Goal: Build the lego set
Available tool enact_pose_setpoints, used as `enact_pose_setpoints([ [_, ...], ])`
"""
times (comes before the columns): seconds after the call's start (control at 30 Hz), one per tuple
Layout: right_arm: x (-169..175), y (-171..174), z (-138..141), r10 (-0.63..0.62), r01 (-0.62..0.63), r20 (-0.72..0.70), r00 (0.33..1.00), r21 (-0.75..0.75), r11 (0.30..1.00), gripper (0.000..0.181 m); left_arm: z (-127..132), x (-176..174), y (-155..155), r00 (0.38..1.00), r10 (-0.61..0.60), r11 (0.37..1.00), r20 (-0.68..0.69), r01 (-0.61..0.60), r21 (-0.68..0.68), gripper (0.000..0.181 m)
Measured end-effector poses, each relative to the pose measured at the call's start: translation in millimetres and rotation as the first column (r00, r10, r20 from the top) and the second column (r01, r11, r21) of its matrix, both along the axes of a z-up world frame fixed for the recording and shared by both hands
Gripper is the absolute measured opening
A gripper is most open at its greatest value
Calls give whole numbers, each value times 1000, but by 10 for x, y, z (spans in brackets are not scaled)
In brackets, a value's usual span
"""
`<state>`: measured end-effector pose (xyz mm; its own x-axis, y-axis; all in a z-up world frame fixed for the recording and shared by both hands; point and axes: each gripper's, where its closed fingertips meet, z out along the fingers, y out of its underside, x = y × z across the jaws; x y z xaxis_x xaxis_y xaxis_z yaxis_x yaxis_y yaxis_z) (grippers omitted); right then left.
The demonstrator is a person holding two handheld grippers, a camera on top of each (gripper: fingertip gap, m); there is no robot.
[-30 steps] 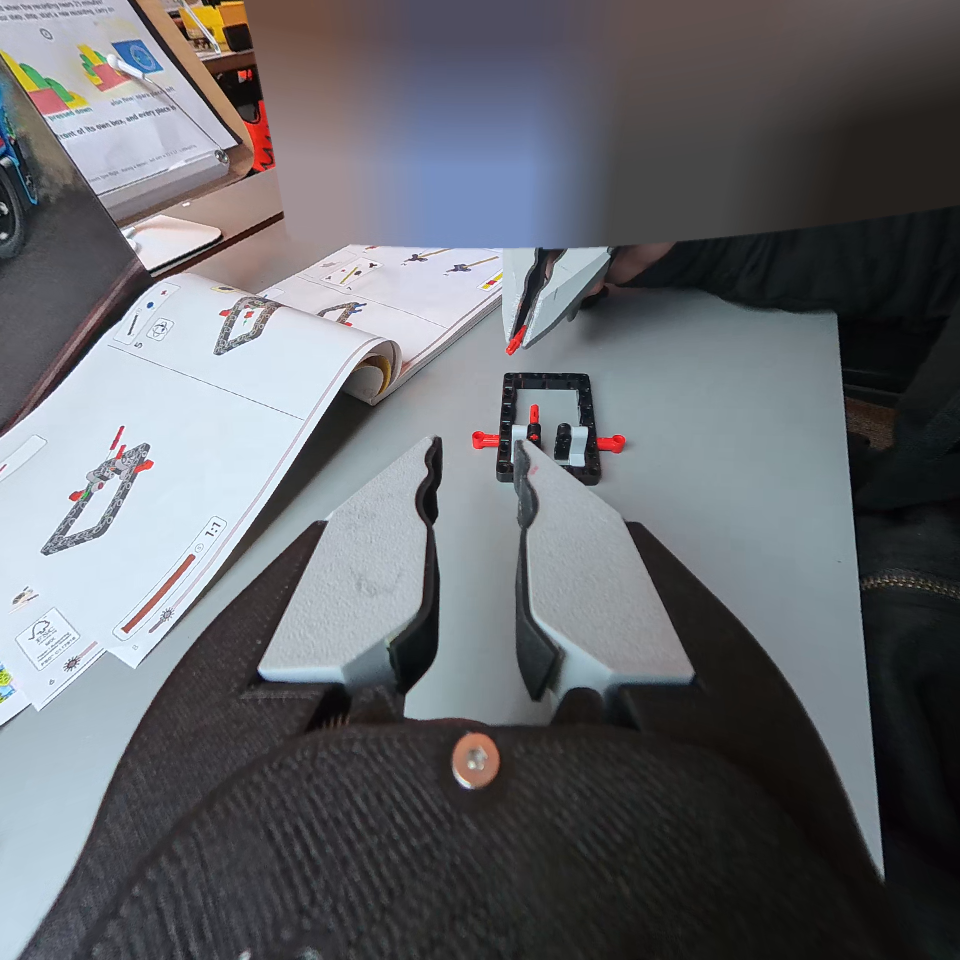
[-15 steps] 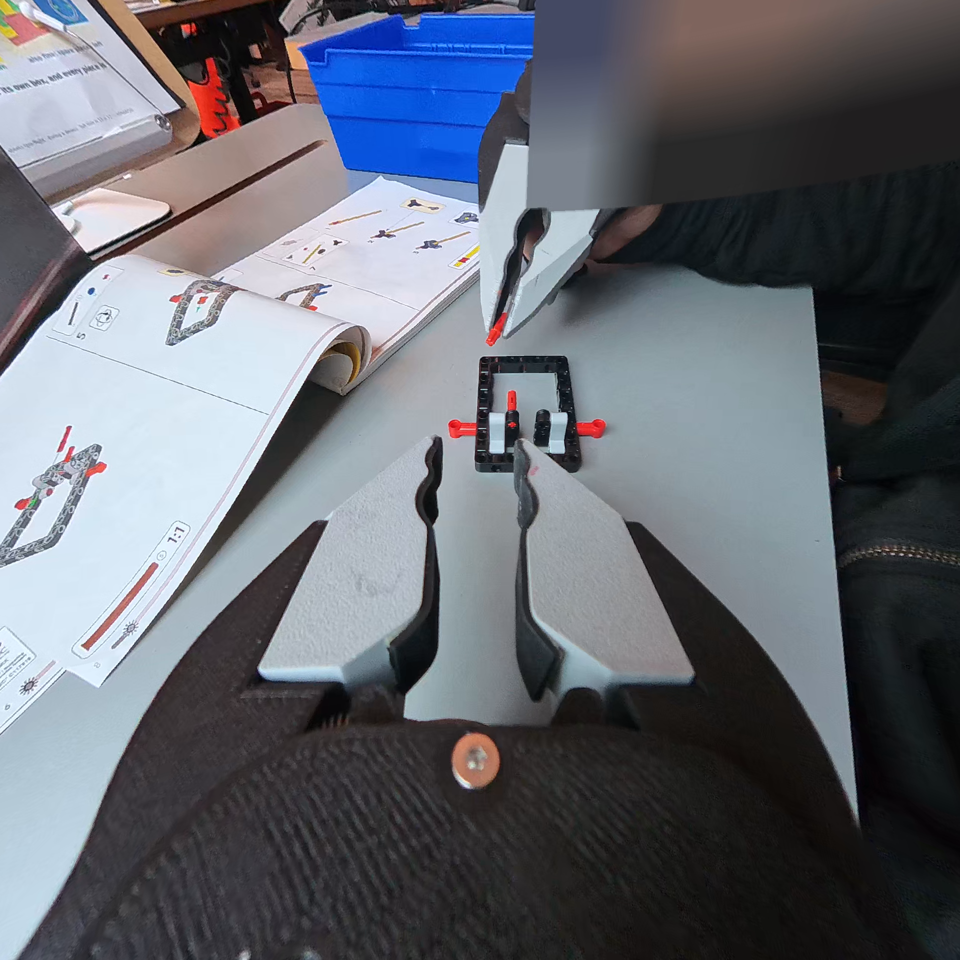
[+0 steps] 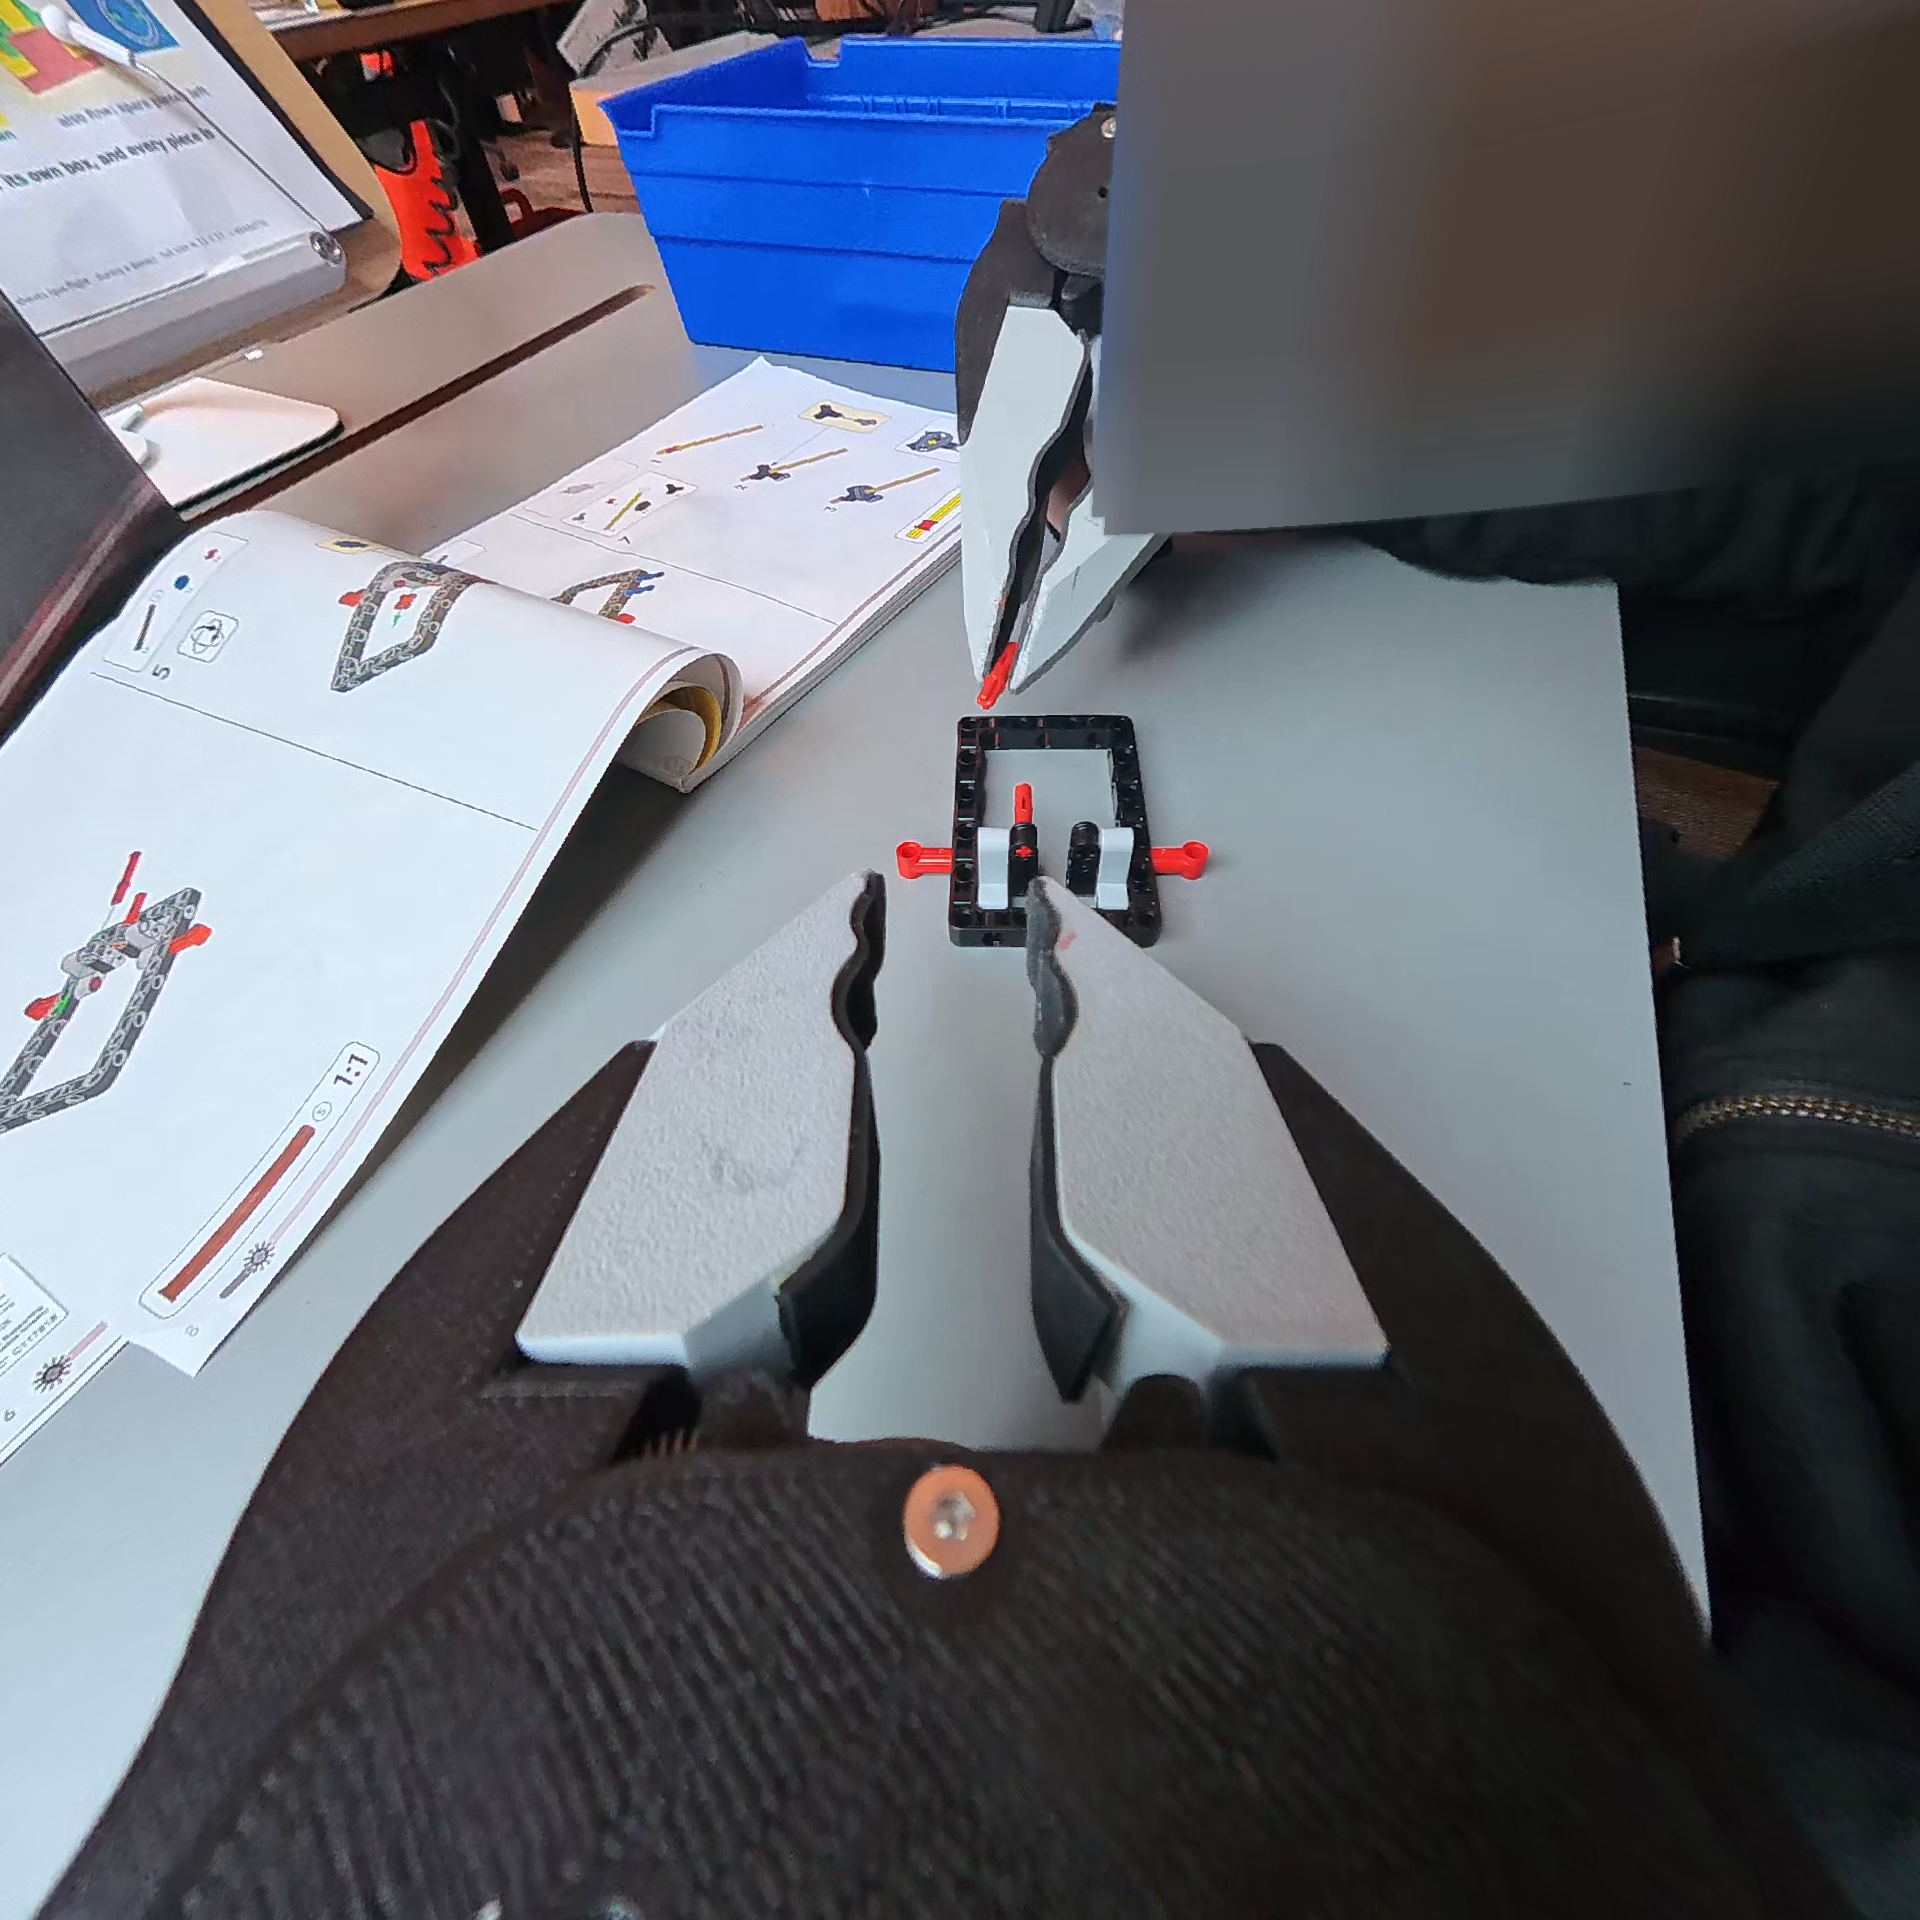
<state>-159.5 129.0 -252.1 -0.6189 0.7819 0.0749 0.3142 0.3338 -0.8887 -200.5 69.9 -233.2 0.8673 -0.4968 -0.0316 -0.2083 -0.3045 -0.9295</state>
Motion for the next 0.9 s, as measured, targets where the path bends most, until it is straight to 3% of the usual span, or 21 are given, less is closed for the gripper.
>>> enact_pose_setpoints([
  [0.27, 59, -82, -46, 31, -31, 20, 999, 36, 999, 1, -72, 282, -50, 993, -117, 991, 17, 118, -65, 25],
  [0.63, 171, -260, -132, 99, -105, 72, 992, 82, 991, 2, -281, 554, 74, 990, -129, 975, -48, 118, -186, 24],
  [0.9, 140, -281, -167, 107, -114, 76, 991, 95, 989, 2, -397, 563, 131, 990, -110, 965, -84, 86, -249, 20],
])
